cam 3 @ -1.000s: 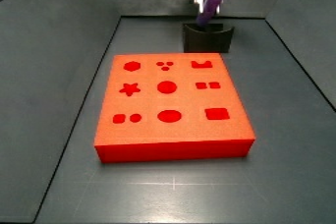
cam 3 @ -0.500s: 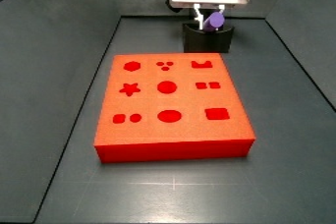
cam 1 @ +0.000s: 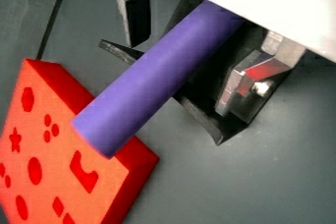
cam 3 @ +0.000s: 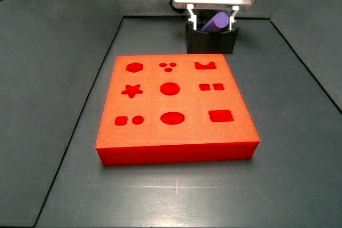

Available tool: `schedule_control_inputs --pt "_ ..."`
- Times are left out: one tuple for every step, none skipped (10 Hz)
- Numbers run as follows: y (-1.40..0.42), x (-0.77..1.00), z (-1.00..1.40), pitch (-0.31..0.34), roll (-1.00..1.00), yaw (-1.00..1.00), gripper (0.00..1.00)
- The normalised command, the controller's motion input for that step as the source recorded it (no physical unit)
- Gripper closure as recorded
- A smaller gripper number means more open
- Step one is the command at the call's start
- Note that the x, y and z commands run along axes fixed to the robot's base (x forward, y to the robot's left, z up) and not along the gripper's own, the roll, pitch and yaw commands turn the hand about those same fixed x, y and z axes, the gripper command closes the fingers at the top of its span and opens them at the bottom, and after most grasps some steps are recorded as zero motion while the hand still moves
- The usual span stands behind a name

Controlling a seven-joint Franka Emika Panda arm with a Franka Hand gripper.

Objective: Pick up the round object. Move up. Place the round object on the fixture. Regrasp the round object. Move to above the board. Insert the round object.
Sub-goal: Regrasp the round object.

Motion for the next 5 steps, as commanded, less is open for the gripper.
schedule_control_inputs --pt "0.0 -0.01 1.0 0.019 0.01 0.1 0.0" --pt "0.0 -0.03 1.0 0.045 0.03 0.08 0.0" --pt "0.0 -0.03 1.0 0.061 0.04 0.07 0.0" --pt "0.0 -0.04 1.0 0.092 0.04 0.04 0.0" --pt "0.0 -0.04 0.91 0.115 0.04 0.02 0.0"
